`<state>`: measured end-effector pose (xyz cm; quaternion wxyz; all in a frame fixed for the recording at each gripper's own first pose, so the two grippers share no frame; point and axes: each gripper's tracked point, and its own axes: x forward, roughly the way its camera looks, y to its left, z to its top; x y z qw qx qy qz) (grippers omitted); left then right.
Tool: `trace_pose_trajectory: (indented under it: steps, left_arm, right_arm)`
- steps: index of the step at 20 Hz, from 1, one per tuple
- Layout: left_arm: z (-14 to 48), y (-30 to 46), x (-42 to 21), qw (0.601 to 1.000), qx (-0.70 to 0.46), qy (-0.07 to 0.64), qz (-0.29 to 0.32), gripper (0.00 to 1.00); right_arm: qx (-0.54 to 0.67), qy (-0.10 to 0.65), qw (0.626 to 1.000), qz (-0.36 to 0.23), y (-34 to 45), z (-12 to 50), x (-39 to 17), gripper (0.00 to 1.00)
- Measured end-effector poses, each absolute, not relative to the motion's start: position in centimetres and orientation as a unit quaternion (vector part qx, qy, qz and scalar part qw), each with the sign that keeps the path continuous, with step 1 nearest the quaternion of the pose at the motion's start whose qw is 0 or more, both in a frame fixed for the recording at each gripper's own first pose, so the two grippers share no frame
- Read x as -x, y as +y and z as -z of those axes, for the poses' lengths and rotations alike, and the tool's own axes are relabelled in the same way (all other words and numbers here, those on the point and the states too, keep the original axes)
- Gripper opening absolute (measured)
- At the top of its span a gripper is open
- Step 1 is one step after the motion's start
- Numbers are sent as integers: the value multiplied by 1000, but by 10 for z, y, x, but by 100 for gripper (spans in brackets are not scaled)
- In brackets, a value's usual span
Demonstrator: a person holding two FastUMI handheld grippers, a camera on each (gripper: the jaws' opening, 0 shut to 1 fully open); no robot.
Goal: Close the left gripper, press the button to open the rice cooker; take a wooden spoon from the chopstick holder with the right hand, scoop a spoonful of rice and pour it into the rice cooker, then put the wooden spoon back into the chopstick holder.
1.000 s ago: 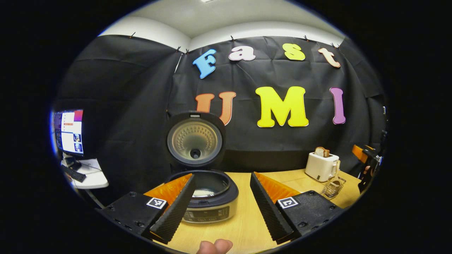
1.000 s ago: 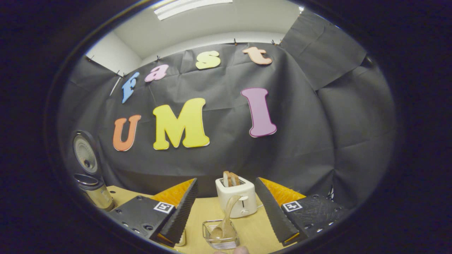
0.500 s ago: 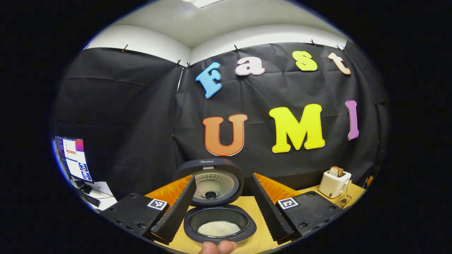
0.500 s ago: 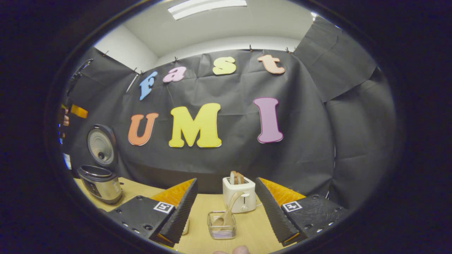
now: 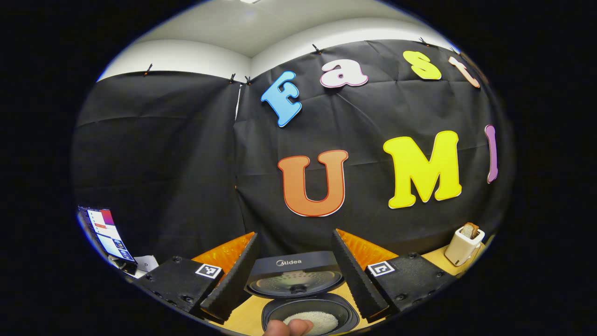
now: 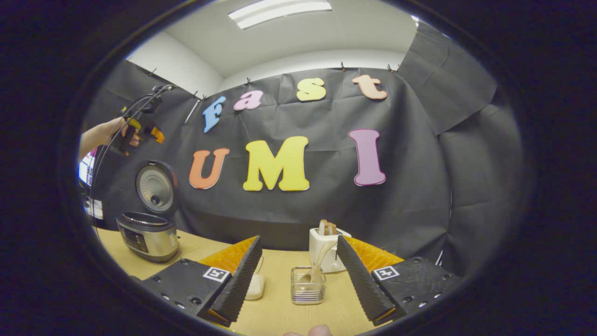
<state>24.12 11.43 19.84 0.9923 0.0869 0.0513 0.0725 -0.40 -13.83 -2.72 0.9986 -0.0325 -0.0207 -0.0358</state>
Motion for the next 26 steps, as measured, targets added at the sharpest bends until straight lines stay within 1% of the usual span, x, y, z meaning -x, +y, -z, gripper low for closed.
trace_pose_trajectory:
  steps: [2, 3, 6, 9, 12, 13, 14, 15, 16, 18, 23, 24, 25, 26]
  left_arm:
    - [-195, 120, -257, 992, -85, 61, -77, 97]
    - [-191, 125, -266, 990, -86, 70, -82, 98]
    - [-167, 138, -285, 986, -81, 112, -91, 99]
    - [-149, 151, -293, 982, -65, 145, -106, 99]
    - [-128, 151, -294, 979, -44, 174, -97, 99]
    - [-125, 150, -290, 978, -33, 185, -95, 99]
    - [-129, 151, -291, 980, -25, 178, -90, 99]
    - [-123, 146, -287, 977, -14, 193, -89, 97]
    - [-123, 146, -285, 977, -9, 193, -91, 93]
    - [-118, 143, -275, 975, -12, 202, -91, 93]
    - [-109, 131, -234, 977, -13, 194, -91, 94]
    - [-105, 128, -223, 977, -17, 191, -90, 94]
    - [-100, 123, -215, 978, -21, 189, -87, 94]
    - [-93, 118, -204, 979, -23, 187, -80, 93]
  right_arm:
    - [32, -14, 999, 31, -135, 36, 7, 95]
    - [22, -8, 999, 27, -132, 42, 9, 93]
    - [-12, 0, 1000, 21, -133, 53, 18, 95]
    - [-24, -1, 999, 32, -142, 56, 21, 95]
    - [-23, -5, 999, 38, -145, 56, 23, 95]
    - [-23, -5, 999, 39, -145, 57, 23, 92]
    - [-26, -4, 999, 37, -143, 59, 22, 92]
    - [-28, 0, 999, 35, -139, 61, 23, 95]
    - [-27, 4, 999, 33, -137, 64, 21, 95]
    - [-28, 13, 999, 26, -132, 69, 20, 95]
    - [-46, 4, 999, 9, -119, 65, 24, 95]
    - [-48, 5, 999, 6, -116, 65, 25, 99]
    - [-49, 7, 999, 3, -114, 66, 26, 92]
    - [-50, 8, 999, -1, -111, 66, 28, 95]
